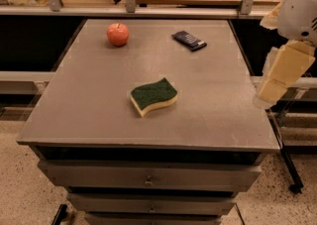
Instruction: Pick rxbar blueberry
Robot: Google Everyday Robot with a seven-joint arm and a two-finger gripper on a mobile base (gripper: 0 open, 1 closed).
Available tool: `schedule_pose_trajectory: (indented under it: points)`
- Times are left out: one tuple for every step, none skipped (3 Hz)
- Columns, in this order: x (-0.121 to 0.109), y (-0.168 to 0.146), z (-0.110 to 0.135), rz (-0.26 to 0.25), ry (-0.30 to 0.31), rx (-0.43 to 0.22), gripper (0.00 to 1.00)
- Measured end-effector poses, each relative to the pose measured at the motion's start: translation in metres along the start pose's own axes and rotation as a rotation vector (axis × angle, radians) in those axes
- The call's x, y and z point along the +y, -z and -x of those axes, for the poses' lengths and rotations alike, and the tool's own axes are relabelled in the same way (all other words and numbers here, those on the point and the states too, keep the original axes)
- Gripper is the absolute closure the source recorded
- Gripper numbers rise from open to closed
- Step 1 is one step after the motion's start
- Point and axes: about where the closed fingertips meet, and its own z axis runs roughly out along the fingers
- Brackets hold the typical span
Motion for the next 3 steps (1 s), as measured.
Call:
schedule_pose_trajectory:
  points:
    - [-0.0069, 0.0024, 0.0163, 0.003, -0.042, -0.033, 0.0]
    - [-0.0147, 0.0, 0.0228, -0.026, -0.131, 0.001, 0.0]
    - [-0.0147, 0.0, 0.0229, -0.026, -0.131, 0.0, 0.0]
